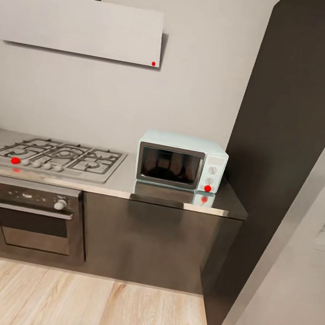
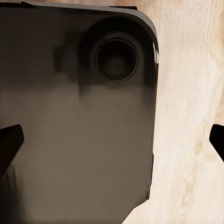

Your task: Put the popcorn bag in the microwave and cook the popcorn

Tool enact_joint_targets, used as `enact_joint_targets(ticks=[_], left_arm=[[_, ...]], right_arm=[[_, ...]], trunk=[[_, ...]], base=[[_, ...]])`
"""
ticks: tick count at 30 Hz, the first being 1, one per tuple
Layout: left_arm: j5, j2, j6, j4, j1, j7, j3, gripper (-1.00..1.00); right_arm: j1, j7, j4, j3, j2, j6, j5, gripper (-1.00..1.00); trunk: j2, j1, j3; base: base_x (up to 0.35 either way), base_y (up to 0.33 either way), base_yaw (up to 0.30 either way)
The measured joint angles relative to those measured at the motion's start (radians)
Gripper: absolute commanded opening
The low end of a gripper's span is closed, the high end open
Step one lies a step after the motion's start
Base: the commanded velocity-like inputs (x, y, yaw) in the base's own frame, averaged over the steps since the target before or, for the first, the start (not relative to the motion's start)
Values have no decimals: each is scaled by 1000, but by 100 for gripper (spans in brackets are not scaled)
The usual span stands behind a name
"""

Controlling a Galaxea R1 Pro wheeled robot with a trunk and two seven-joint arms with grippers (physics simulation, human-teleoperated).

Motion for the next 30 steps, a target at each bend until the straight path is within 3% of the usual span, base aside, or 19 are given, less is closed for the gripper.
enact_joint_targets(ticks=[22, 30], left_arm=[[0, 1, 1, 1, 0, 0, -1, 100], [0, 1, 1, 1, 0, 0, -1, 100]], right_arm=[[0, 0, 0, 0, 0, 0, 0, 100], [0, 0, 0, -3, 1, 0, 0, 100]], trunk=[[0, -1, 0], [0, 0, 0]], base=[[290, 92, -3], [47, 4, -105]])
